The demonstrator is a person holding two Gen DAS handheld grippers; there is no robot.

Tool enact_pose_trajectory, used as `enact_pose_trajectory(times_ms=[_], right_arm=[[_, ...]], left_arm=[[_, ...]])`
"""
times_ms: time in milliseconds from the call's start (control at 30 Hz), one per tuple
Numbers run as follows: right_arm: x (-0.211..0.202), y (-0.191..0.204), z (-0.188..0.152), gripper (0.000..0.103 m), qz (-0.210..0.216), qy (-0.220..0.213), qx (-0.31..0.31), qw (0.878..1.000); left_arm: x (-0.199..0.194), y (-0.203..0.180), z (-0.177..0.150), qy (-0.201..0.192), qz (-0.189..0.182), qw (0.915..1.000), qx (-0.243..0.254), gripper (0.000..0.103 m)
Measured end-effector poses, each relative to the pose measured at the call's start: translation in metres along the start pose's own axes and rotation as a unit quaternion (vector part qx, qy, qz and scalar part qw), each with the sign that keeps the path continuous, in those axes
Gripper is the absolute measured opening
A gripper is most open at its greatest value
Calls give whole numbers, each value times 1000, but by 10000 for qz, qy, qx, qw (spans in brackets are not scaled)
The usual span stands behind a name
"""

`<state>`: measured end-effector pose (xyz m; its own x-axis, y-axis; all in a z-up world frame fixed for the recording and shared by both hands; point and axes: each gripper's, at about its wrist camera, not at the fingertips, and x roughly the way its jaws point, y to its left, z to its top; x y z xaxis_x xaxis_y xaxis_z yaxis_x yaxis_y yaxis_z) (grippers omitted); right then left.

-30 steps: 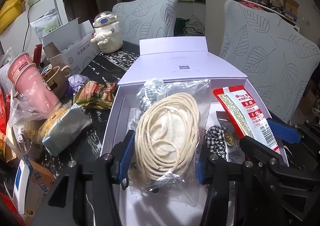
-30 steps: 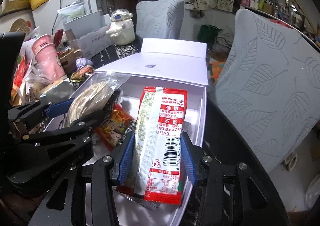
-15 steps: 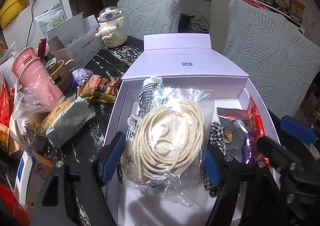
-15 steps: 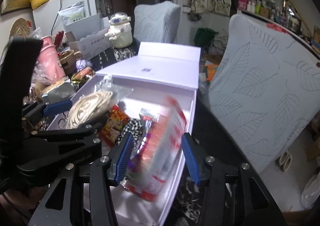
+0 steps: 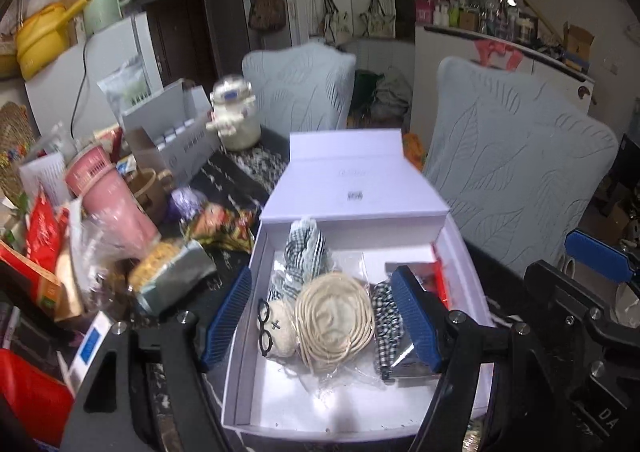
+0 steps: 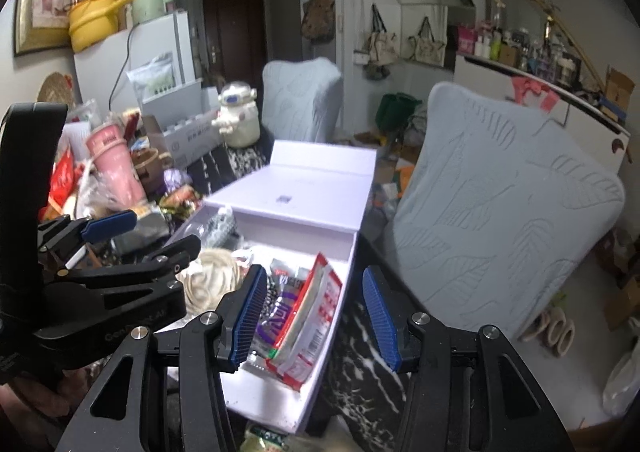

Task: Organize soft objects
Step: 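Move both tools back from the box toward the green packet and zip bag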

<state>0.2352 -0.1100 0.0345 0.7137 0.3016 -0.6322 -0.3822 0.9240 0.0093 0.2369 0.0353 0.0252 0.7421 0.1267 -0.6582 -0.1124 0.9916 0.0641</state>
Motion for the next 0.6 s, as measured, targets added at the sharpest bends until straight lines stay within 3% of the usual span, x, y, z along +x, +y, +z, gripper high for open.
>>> enact_pose_trajectory(times_ms=[500, 600], right_arm=[[-108, 2, 6, 58, -138, -823, -37, 9965], [-126, 4, 1, 64, -170, -922, -61, 9956]], left_arm=[[-107, -17, 8, -728, -305, 9967, 185, 72], [-124, -22, 4, -796, -331, 9960, 242, 72]])
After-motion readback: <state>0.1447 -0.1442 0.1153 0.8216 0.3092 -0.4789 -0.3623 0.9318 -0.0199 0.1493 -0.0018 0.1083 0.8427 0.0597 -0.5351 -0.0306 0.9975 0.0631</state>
